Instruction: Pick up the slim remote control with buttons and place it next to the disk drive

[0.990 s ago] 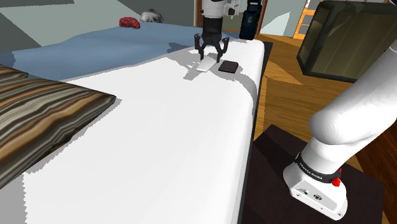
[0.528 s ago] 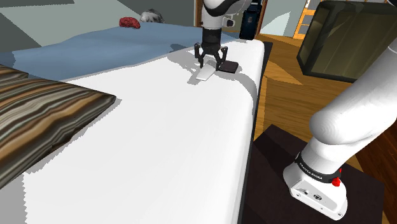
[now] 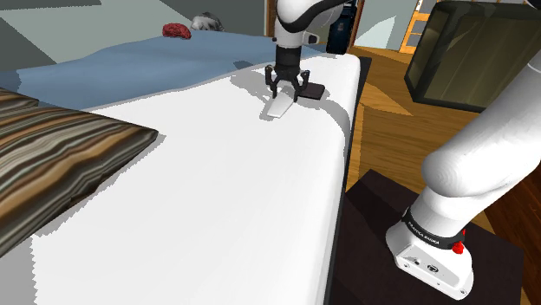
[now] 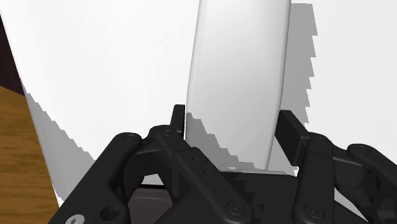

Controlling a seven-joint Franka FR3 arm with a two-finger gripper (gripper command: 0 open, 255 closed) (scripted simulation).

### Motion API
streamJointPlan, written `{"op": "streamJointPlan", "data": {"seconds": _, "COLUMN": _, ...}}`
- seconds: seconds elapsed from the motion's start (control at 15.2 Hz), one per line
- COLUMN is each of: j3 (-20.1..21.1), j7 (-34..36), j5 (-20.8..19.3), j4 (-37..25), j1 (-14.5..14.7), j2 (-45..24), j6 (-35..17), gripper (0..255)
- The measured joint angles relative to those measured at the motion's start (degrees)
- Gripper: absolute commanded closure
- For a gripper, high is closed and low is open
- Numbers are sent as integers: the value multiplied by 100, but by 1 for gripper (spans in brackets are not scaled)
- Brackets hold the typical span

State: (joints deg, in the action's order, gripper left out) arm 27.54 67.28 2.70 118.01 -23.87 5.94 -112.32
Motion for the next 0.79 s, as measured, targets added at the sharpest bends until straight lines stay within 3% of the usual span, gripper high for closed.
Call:
{"op": "streamJointPlan", "data": {"seconds": 0.07, "j3": 0, "j7": 0, "j5": 0, "j4": 1, "j1": 0, "j2": -1, "j6": -1, "gripper": 255}}
{"op": "streamJointPlan", "data": {"seconds": 0.13, "j3": 0, "j7": 1, "j5": 0, "j4": 2, "j1": 0, "j2": -1, "j6": -1, "gripper": 0}}
{"op": "streamJointPlan", "data": {"seconds": 0.53, "j3": -2, "j7": 1, "j5": 0, "j4": 5, "j1": -2, "j2": -1, "j6": 1, "gripper": 0}}
{"op": "streamJointPlan", "data": {"seconds": 0.79, "j3": -46, "j7": -54, "j5": 21, "j4": -474, "j1": -29, "j2": 75, "j6": 540, "gripper": 0}}
